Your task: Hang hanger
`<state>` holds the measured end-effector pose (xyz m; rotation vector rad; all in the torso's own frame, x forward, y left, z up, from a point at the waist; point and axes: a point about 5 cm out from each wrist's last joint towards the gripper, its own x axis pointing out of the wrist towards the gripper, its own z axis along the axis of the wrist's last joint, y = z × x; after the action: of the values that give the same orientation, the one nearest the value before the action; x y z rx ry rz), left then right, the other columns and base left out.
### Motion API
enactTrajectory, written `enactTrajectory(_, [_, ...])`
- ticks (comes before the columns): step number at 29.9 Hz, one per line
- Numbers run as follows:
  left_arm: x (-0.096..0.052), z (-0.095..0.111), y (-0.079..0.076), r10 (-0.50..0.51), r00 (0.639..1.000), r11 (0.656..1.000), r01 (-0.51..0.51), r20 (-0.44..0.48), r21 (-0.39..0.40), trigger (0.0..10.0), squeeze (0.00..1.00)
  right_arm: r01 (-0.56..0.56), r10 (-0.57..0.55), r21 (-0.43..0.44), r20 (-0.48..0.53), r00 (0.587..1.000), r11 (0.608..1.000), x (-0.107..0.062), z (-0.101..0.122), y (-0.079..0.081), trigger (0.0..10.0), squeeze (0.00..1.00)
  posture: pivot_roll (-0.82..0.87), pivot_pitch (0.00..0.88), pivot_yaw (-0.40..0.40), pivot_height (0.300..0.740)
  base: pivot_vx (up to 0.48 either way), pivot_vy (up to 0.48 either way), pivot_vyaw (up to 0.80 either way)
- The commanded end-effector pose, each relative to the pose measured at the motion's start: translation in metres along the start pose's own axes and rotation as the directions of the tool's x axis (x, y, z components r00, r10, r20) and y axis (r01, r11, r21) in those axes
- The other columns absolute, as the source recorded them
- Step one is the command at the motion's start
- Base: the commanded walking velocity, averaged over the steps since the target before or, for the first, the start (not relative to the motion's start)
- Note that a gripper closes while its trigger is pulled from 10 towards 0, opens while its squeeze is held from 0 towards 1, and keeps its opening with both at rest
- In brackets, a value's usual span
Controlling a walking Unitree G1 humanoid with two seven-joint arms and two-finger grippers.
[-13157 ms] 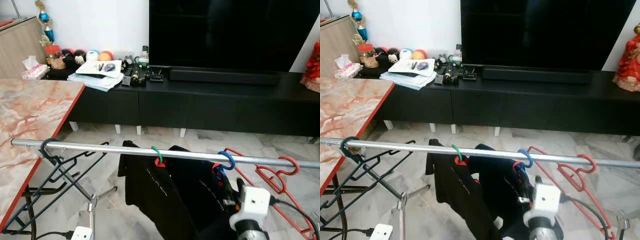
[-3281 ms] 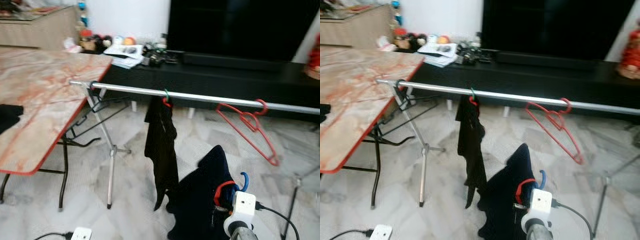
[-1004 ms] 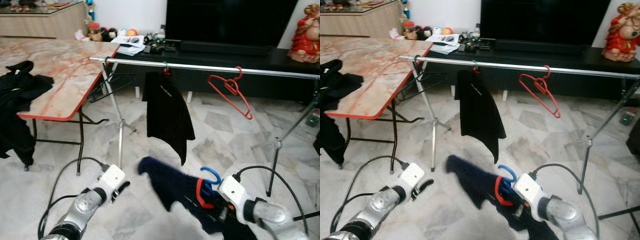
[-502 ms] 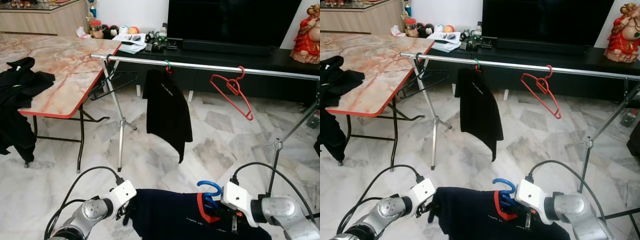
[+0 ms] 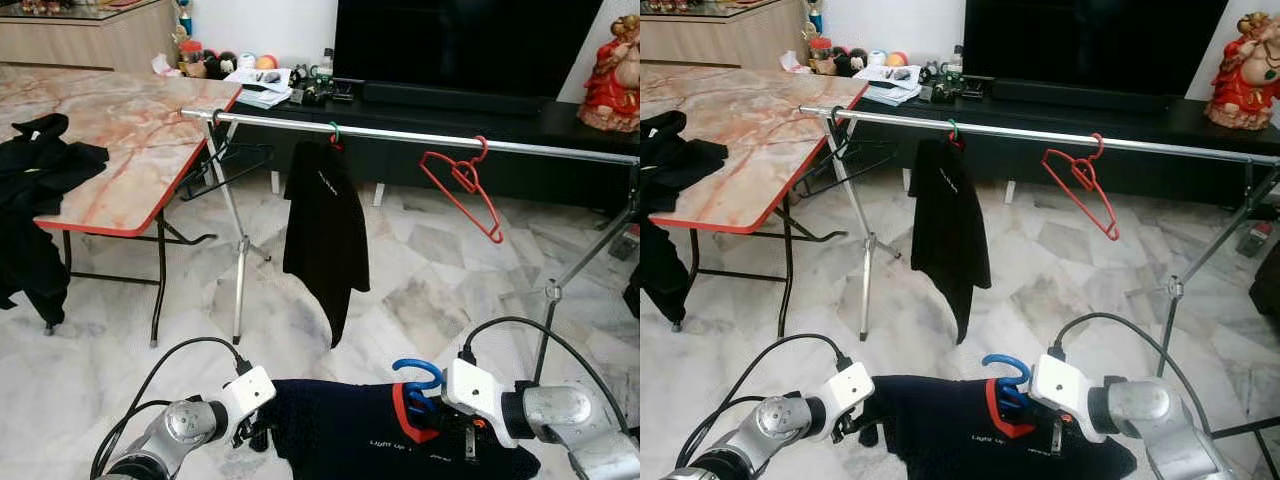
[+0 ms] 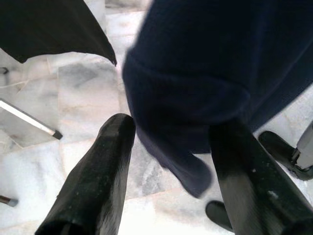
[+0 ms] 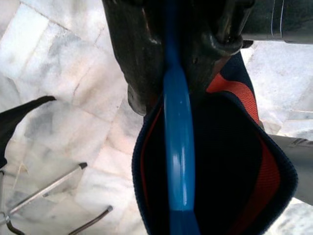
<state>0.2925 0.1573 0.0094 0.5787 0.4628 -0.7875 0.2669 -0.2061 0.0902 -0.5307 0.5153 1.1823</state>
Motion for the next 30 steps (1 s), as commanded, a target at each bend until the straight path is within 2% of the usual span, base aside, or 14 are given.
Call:
enactTrajectory(1, [0.0009, 0.0013, 0.0012, 0.003, 1.000, 1.000, -0.003, 0.000, -0.010, 10.0, 0.00, 0.005, -0.004, -0.039, 0.034, 0.999, 0.999, -0.0044, 0.0116, -0.0036, 10.0, 0.00, -0.03, 0.037, -0.047, 0.740, 0.000, 0.000, 0.00])
enactTrajectory(2, [0.0012, 0.0018, 0.0015, 0.004, 1.000, 1.000, -0.004, 0.000, -0.011, 10.0, 0.00, 0.001, 0.000, -0.038, 0.036, 0.999, 0.999, -0.0043, 0.0118, -0.0030, 10.0, 0.00, -0.03, 0.037, -0.048, 0.740, 0.000, 0.000, 0.00])
enactTrajectory(3, [0.0016, 0.0025, 0.0015, 0.001, 1.000, 1.000, -0.001, 0.002, -0.015, 8.0, 0.00, -0.005, 0.006, -0.038, 0.038, 0.999, 0.999, -0.0045, 0.0120, -0.0023, 10.0, 0.00, -0.03, 0.038, -0.048, 0.740, 0.000, 0.000, 0.00])
enactTrajectory(4, [0.0017, 0.0028, 0.0014, -0.001, 1.000, 1.000, 0.001, 0.003, -0.012, 8.0, 0.00, -0.005, 0.006, -0.038, 0.036, 0.999, 0.999, -0.0046, 0.0120, -0.0023, 10.0, 0.00, -0.04, 0.037, -0.048, 0.740, 0.000, 0.000, 0.00])
enactTrajectory(5, [0.0019, 0.0033, 0.0013, -0.002, 1.000, 1.000, 0.002, 0.004, -0.008, 5.0, 0.00, -0.004, 0.005, -0.041, 0.033, 0.999, 0.999, -0.0048, 0.0120, -0.0025, 10.0, 0.00, -0.04, 0.037, -0.048, 0.740, 0.000, 0.000, 0.00])
enactTrajectory(6, [0.0021, 0.0039, 0.0014, -0.001, 1.000, 1.000, 0.001, 0.008, -0.012, 0.0, 0.00, -0.001, 0.002, -0.041, 0.031, 1.000, 0.999, -0.0055, 0.0120, -0.0030, 10.0, 0.00, -0.04, 0.038, -0.047, 0.740, 0.000, 0.000, 0.00])
enactTrajectory(16, [0.0028, 0.0060, 0.0015, -0.002, 1.000, 1.000, 0.002, 0.017, -0.006, 0.0, 0.00, 0.007, -0.006, -0.035, 0.025, 1.000, 0.999, -0.0066, 0.0108, -0.0045, 10.0, 0.00, -0.04, 0.042, -0.050, 0.740, 0.000, 0.000, 0.00])
enactTrajectory(30, [-0.0002, 0.0007, -0.0006, -0.056, 0.998, 0.998, 0.057, -0.010, 0.032, 0.0, 0.00, 0.013, -0.013, -0.027, 0.012, 1.000, 1.000, -0.0055, 0.0073, -0.0050, 10.0, 0.00, -0.03, 0.044, -0.048, 0.740, 0.000, 0.000, 0.00])
